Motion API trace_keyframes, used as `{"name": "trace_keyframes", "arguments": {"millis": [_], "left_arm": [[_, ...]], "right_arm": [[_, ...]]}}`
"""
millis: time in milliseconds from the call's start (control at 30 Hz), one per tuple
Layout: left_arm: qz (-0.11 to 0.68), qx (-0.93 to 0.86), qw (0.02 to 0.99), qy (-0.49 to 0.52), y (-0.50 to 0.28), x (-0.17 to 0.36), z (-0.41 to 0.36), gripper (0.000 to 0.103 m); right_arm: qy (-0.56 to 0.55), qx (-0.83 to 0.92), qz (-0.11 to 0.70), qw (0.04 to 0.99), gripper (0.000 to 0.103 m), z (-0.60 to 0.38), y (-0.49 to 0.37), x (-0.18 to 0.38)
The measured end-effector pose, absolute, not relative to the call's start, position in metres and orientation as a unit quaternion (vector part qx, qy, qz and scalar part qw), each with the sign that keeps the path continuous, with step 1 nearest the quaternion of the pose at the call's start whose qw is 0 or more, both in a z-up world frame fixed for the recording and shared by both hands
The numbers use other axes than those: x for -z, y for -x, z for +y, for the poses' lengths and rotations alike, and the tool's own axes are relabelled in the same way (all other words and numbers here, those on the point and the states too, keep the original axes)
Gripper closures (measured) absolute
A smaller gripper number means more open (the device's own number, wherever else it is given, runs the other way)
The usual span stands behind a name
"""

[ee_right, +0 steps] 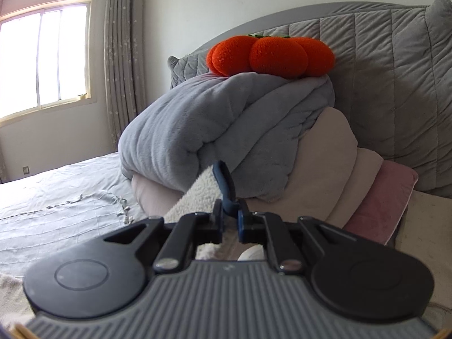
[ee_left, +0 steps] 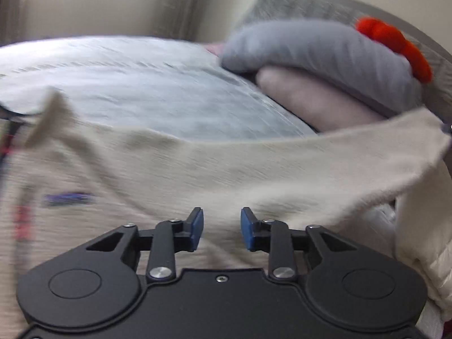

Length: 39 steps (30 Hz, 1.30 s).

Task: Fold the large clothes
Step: 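Grasp the navy-trimmed sleeve cuff with the right gripper and lift it, then carry the sleeve across the jacket front with the right gripper and release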

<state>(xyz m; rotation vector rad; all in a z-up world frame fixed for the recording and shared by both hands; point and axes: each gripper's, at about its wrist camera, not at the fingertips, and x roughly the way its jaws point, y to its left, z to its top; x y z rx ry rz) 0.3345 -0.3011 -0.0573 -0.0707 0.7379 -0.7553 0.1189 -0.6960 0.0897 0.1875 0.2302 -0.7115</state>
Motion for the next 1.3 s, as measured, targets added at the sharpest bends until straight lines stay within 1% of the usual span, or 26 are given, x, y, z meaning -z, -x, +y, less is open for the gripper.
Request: {"name": "trace_keyframes", "arguments": {"millis": [33,67,133,233,267,300,367,400,433,467,500,533,567,700,733,767,800,1067,1300], "left_arm": [[0.365,0.372,0.853,0.035,-0.332,0.067,-0.321,0.085],[0.375,0.381,0.845,0.035,-0.33,0.076,-0.342,0.085],[0.363,0.386,0.847,0.037,-0.319,0.088,-0.373,0.085],[0.336,0.382,0.861,-0.016,-0.307,0.087,-0.409,0.085],[0.338,0.382,0.86,-0.031,-0.306,0.081,-0.413,0.084],[0.341,0.385,0.857,-0.036,-0.304,0.076,-0.411,0.08],[0.347,0.416,0.84,-0.023,-0.299,0.064,-0.397,0.077],[0.347,0.425,0.835,-0.017,-0.295,0.054,-0.386,0.073],[0.345,0.424,0.837,-0.018,-0.29,0.048,-0.375,0.06],[0.341,0.42,0.841,-0.021,-0.285,0.041,-0.362,0.044],[0.337,0.415,0.844,-0.026,-0.282,0.037,-0.348,0.037],[0.337,0.412,0.846,-0.03,-0.279,0.032,-0.333,0.028],[0.338,0.407,0.848,-0.033,-0.278,0.028,-0.318,0.025],[0.349,0.368,0.86,-0.052,-0.276,0.017,-0.253,0.024],[0.352,0.355,0.864,-0.058,-0.276,0.015,-0.237,0.017],[0.355,0.343,0.868,-0.063,-0.276,0.012,-0.224,0.008],[0.357,0.328,0.872,-0.067,-0.276,0.01,-0.207,0.006],[0.367,0.261,0.89,-0.075,-0.285,0.001,-0.096,0.005],[0.362,0.223,0.905,-0.025,-0.295,-0.002,-0.01,0.005]], "right_arm": [[-0.093,0.347,0.112,0.927,0.095,-0.7,-0.121,-0.089],[-0.094,0.346,0.112,0.927,0.095,-0.704,-0.124,-0.089],[-0.097,0.346,0.114,0.926,0.095,-0.709,-0.129,-0.089],[-0.1,0.338,0.12,0.928,0.095,-0.707,-0.138,-0.088],[-0.097,0.336,0.121,0.929,0.095,-0.704,-0.14,-0.089],[-0.097,0.332,0.122,0.93,0.095,-0.7,-0.141,-0.091],[-0.099,0.313,0.123,0.936,0.095,-0.688,-0.142,-0.1],[-0.1,0.303,0.124,0.94,0.095,-0.682,-0.142,-0.106],[-0.1,0.291,0.124,0.943,0.095,-0.674,-0.142,-0.113],[-0.102,0.273,0.126,0.948,0.095,-0.665,-0.143,-0.121],[-0.104,0.257,0.127,0.952,0.095,-0.655,-0.145,-0.13],[-0.106,0.241,0.129,0.956,0.095,-0.643,-0.147,-0.138],[-0.106,0.224,0.131,0.96,0.095,-0.631,-0.151,-0.146],[-0.097,0.158,0.153,0.971,0.095,-0.569,-0.174,-0.17],[-0.093,0.14,0.162,0.973,0.095,-0.55,-0.183,-0.174],[-0.087,0.124,0.169,0.974,0.095,-0.532,-0.191,-0.176],[-0.08,0.109,0.177,0.975,0.095,-0.513,-0.2,-0.177],[-0.05,0.006,0.248,0.968,0.095,-0.369,-0.27,-0.156],[-0.054,-0.064,0.3,0.95,0.094,-0.258,-0.322,-0.118]]}}
